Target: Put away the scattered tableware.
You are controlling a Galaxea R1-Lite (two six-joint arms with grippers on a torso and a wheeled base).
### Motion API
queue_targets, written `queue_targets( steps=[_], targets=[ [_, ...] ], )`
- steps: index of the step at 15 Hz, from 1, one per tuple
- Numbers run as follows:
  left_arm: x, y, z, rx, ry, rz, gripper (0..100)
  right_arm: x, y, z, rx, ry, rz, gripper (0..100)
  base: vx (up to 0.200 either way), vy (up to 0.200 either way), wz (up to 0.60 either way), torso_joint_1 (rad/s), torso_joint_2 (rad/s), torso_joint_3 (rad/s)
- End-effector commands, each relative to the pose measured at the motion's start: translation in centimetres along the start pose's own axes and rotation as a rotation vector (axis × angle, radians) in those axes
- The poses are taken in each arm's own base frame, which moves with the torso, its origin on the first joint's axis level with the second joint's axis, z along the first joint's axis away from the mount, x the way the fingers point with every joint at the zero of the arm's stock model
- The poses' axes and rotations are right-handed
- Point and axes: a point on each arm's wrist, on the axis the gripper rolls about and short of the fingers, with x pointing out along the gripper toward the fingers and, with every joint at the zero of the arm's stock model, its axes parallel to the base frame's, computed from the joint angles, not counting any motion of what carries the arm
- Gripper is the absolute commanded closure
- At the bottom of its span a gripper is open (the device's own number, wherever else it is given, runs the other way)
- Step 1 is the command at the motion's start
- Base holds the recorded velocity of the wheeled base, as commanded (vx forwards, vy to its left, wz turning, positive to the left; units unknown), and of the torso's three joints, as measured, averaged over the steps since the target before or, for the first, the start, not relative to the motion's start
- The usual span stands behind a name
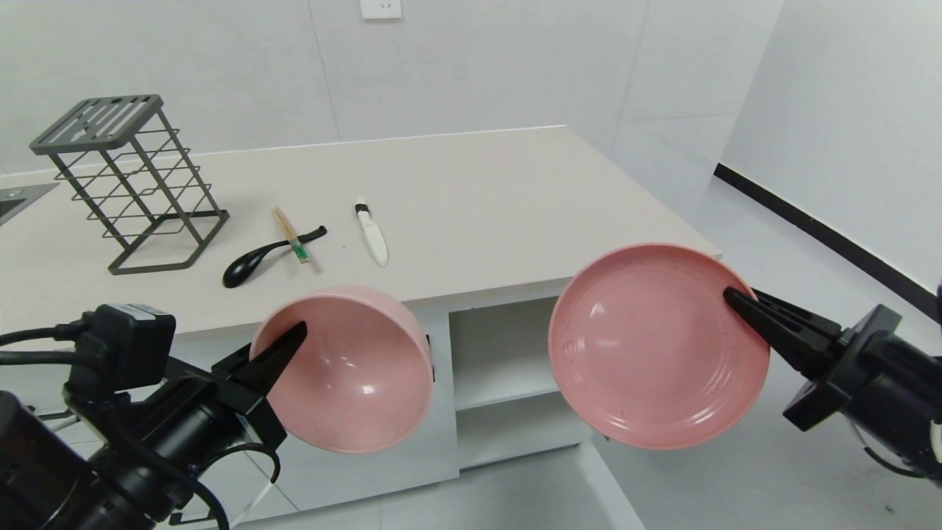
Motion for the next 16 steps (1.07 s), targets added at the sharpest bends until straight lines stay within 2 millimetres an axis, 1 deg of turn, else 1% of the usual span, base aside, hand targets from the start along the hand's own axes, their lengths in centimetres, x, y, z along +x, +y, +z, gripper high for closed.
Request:
queue_targets(
  steps=[1, 10, 16],
  targets=[
    [0.02, 0.00, 0.01, 0.000, -0.001, 0.000, 100, 0.00, 0.00, 0.01, -0.001, -0.001, 0.000, 100, 0.000, 0.000, 0.00, -0.110, 0.22, 0.110],
    [0.05, 0.00, -0.24, 0.002, 0.012, 0.001, 100, -0.08, 0.09, -0.18, -0.002, 0.009, 0.006, 100, 0.000, 0.000, 0.00, -0.141, 0.26, 0.125],
    [0.05, 0.00, -0.24, 0.002, 0.012, 0.001, 100, -0.14, 0.12, -0.37, -0.008, 0.019, 0.005, 100, 0.000, 0.000, 0.00, -0.221, 0.42, 0.189]
  ],
)
